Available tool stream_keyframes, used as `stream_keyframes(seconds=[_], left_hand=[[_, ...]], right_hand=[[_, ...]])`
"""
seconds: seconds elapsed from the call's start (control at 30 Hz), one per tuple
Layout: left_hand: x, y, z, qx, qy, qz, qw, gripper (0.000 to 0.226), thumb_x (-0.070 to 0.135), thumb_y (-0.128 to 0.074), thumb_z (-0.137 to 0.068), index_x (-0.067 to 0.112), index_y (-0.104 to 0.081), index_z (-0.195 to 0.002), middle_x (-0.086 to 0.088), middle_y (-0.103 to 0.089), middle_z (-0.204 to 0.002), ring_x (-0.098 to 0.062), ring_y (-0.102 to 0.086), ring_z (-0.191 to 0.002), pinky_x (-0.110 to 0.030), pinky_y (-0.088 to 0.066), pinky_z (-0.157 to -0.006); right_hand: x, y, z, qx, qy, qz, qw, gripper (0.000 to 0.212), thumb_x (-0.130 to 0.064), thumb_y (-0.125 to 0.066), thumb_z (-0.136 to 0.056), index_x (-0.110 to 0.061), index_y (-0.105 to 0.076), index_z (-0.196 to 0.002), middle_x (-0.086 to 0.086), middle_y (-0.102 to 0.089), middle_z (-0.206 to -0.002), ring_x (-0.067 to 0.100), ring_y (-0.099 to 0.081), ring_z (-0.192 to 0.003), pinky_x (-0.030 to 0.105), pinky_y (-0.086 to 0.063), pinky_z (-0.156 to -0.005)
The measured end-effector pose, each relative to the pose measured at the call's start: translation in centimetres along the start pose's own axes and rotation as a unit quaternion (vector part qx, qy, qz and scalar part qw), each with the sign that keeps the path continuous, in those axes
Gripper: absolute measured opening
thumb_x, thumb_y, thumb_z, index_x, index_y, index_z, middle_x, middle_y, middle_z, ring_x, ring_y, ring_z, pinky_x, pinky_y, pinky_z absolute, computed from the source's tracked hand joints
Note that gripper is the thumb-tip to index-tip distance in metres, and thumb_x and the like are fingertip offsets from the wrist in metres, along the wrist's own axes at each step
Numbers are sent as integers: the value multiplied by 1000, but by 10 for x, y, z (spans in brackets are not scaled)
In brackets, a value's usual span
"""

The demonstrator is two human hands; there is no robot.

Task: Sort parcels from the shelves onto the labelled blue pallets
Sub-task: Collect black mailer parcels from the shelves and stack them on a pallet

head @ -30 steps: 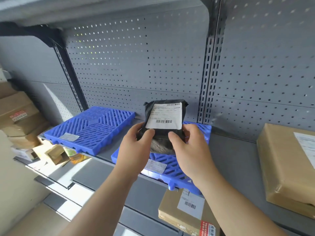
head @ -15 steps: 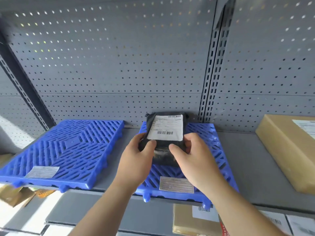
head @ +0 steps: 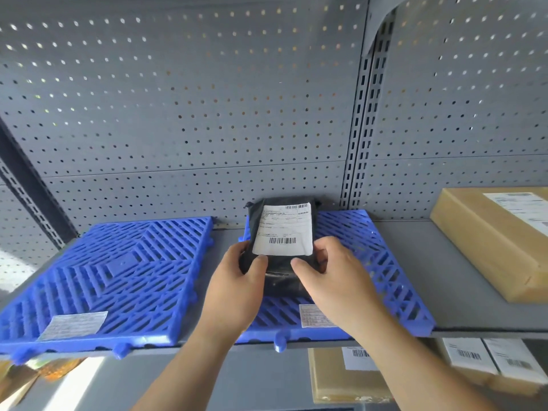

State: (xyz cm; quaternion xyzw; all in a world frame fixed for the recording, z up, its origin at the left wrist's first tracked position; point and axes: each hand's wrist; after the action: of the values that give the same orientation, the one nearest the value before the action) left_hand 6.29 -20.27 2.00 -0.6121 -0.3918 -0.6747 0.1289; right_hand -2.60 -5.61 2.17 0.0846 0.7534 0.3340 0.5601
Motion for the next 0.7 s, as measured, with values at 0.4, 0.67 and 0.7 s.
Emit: stream_keyframes(seconds=[0.4, 0.67, 0.7], left_hand=[[11, 8, 15, 61, -99, -96, 989, 52, 41, -60, -91, 31, -50, -141, 8, -50, -141, -14, -45, -133, -45, -41, -109], [36, -12, 30, 72, -206, -173, 961, 41, 32, -64, -90, 24, -60, -130, 2, -57, -133, -23, -48, -125, -45, -42, -106], [39, -16, 32, 69, -213, -182, 957, 40, 32, -65, -90, 25, -61, -129, 3, -57, -134, -24, -49, -124, -44, -42, -105]], right_hand=[[-2, 7, 4, 52, 1, 59, 997, 61, -63, -51, -90, -34, -38, -142, -13, -49, -136, 15, -43, -128, 34, -39, -89], [4, 33, 16, 100, 17, 64, 993, 58, -60, -50, -90, -35, -41, -141, -9, -53, -134, 19, -44, -128, 37, -39, -96], [7, 38, 18, 106, 19, 64, 992, 57, -59, -50, -91, -35, -41, -141, -9, -54, -135, 19, -44, -128, 37, -39, -96]])
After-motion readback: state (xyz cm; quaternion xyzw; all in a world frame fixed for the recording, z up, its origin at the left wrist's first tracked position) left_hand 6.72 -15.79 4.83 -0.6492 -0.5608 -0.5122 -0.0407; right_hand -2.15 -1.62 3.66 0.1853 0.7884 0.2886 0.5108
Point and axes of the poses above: each hand's wrist, its own z-axis away from the middle knuckle, its own y-axis out of the back of the hand, x = y × z
